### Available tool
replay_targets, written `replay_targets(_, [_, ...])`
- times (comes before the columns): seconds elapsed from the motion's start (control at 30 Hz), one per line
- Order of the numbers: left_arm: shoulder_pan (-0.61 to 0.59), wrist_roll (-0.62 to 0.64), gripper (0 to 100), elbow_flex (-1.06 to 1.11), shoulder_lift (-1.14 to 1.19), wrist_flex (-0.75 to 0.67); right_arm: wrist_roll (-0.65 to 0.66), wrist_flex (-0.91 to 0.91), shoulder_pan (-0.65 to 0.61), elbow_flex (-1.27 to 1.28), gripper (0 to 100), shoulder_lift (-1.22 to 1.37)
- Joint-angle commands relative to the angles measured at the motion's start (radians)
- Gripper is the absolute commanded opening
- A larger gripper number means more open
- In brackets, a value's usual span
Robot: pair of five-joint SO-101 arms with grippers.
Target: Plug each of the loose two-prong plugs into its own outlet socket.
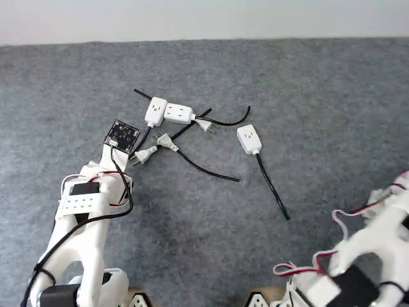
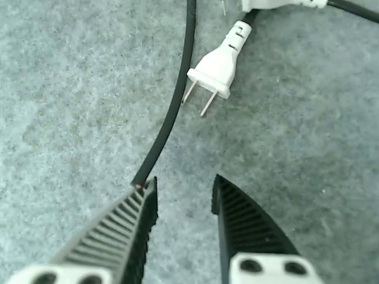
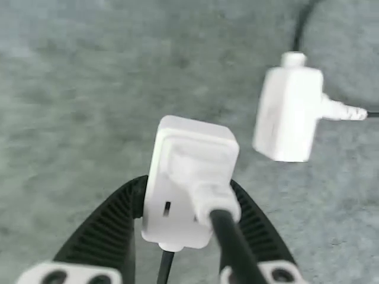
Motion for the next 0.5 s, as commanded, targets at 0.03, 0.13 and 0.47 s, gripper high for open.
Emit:
replay_targets(0.03, [0.006,0.003,14,-0.01,-0.023,-0.021,0.054,-0.122,0.041,-0.071,0.8,0.094])
replay_targets(0.13, [0.006,0.003,14,-0.01,-0.023,-0.021,0.052,-0.143,0.051,-0.135,0.8,0.168])
replay_targets(0.47, [0.029,0.005,14,-0.01,-0.028,-0.023,0.14,-0.127,0.101,-0.305,7.6,0.398])
